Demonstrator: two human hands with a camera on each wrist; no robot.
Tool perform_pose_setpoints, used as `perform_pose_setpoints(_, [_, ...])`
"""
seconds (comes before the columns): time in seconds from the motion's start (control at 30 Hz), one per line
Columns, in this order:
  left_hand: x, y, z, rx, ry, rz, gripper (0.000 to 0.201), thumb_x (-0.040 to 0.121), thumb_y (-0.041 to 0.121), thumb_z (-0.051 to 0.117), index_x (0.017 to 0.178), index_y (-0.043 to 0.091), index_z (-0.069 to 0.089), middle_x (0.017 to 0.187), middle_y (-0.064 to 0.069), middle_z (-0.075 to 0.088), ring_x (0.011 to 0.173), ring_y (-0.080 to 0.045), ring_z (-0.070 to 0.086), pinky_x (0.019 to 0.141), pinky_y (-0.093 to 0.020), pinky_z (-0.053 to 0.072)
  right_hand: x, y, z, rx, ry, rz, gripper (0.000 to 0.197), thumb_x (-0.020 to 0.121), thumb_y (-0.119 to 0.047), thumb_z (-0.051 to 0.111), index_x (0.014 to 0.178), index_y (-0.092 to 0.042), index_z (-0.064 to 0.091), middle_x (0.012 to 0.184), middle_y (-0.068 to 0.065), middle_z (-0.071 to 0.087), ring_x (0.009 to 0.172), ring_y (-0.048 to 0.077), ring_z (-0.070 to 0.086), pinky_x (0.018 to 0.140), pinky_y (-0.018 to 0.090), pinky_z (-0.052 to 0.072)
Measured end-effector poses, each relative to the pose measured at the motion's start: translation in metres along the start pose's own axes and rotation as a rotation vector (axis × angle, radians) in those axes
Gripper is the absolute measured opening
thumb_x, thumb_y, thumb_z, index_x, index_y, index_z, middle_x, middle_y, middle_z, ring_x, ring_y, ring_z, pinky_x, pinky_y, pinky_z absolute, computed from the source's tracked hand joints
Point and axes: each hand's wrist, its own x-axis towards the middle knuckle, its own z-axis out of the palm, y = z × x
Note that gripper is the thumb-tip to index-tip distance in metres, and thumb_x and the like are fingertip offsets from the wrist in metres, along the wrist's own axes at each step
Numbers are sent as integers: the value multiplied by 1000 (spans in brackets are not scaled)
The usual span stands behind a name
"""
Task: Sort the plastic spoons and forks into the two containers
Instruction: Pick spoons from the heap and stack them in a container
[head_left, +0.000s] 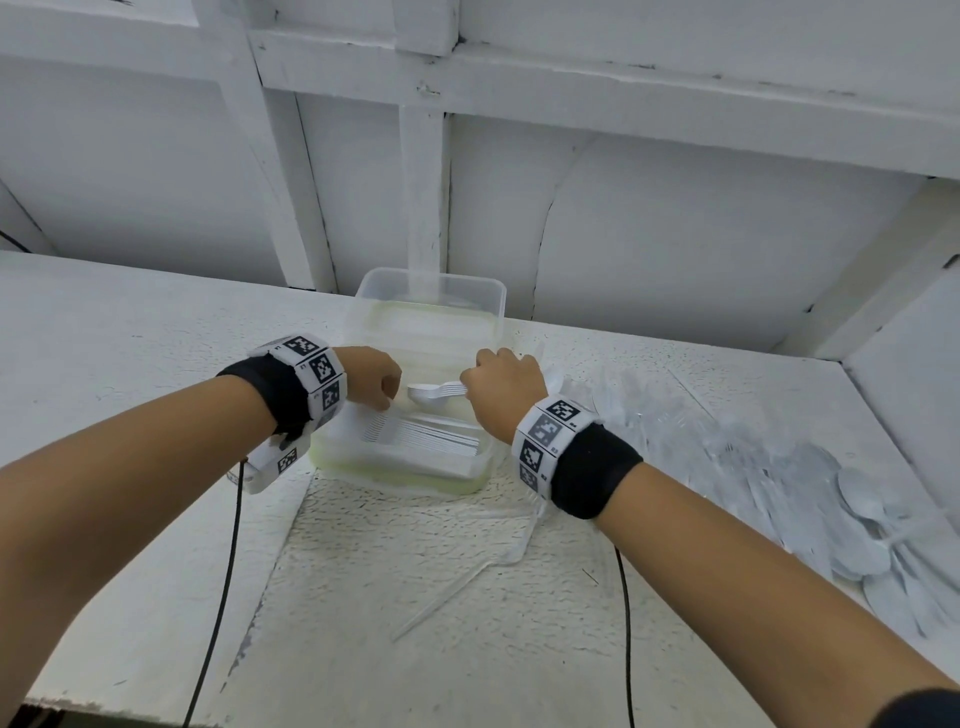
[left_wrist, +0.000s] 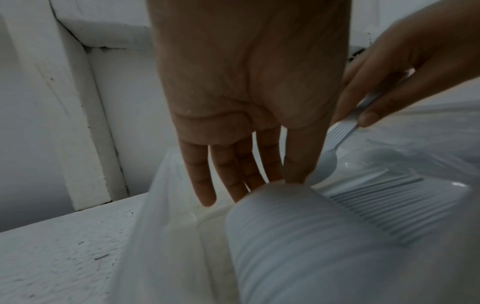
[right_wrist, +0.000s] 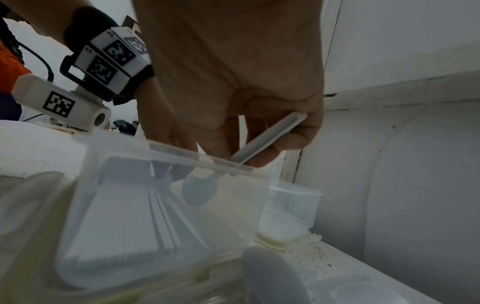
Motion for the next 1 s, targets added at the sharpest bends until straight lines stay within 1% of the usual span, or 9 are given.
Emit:
perform_pose_setpoints(0.1, [-4, -4, 1, -60, -4, 22, 23, 93, 17, 52, 111, 11, 64, 117, -3, 63, 101, -18, 55, 81, -20, 37, 5, -2, -3, -12, -25, 12, 20, 91, -7, 46, 103, -15, 60, 98, 3, 49, 104, 25, 46, 88, 41, 33])
perform_pose_setpoints(0.33, [-18, -12, 5, -105, 14, 17, 28, 92, 19, 53, 115, 15, 68, 114, -2, 67, 92, -15, 55, 81, -19, 39, 32, -24, -5, -7, -67, -16, 16, 89, -6, 47, 85, -20, 54, 74, -4, 43, 89, 21, 32, 78, 38, 25])
perform_pose_setpoints(0.47, [-27, -19, 5, -157, 85, -11, 28, 92, 27, 55, 109, 12, 70, 108, -3, 69, 88, -16, 54, 82, -23, 42, 45, -32, 0, 121, -153, -37, 13, 89, -6, 48, 87, -12, 59, 73, 2, 51, 79, 24, 48, 70, 32, 39])
perform_pose_setpoints(0.57, [-35, -28, 5, -279, 211, 9, 25, 92, 24, 55, 108, 12, 70, 110, 1, 68, 98, -15, 58, 85, -21, 40, 51, -33, 8, 233, -215, -32, 20, 88, -5, 50, 101, -4, 65, 96, 8, 66, 90, 28, 62, 77, 33, 52])
perform_pose_setpoints(0.67, [-41, -40, 9, -388, 377, -26, 23, 93, 19, 54, 110, 12, 67, 116, -6, 61, 103, -19, 57, 88, -23, 38, 53, -33, 9, 291, -287, -49, 29, 91, -7, 51, 116, -7, 64, 119, 9, 64, 107, 27, 60, 92, 37, 50])
perform_pose_setpoints(0.8, [-42, -51, 21, -462, 398, -218, 41, 94, 24, 51, 133, 11, 48, 128, -14, 51, 108, -27, 55, 92, -32, 41, 52, -31, 12, 357, -343, -60, 31, 90, -4, 50, 119, -3, 63, 125, 9, 61, 112, 28, 58, 94, 33, 48])
perform_pose_setpoints(0.87, [-42, -52, 25, -584, 337, -287, 45, 95, 22, 49, 137, 10, 42, 123, -13, 55, 98, -28, 59, 75, -33, 53, 49, -30, 13, 385, -336, -58, 31, 89, -5, 52, 118, 0, 63, 123, 13, 62, 110, 29, 59, 93, 33, 49])
perform_pose_setpoints(0.93, [-42, -52, 28, -741, 299, -315, 42, 95, 17, 48, 136, 10, 44, 108, -11, 60, 87, -24, 61, 54, -28, 57, 45, -28, 11, 409, -354, -71, 37, 90, -8, 54, 127, -7, 55, 128, 7, 57, 115, 26, 54, 92, 28, 43])
perform_pose_setpoints(1.0, [-43, -51, 29, -831, 301, -325, 39, 94, 12, 47, 133, 10, 47, 101, -10, 62, 86, -24, 63, 49, -28, 57, 42, -27, 7, 425, -360, -99, 41, 92, -10, 54, 132, -14, 48, 131, 7, 52, 118, 24, 50, 90, 26, 39])
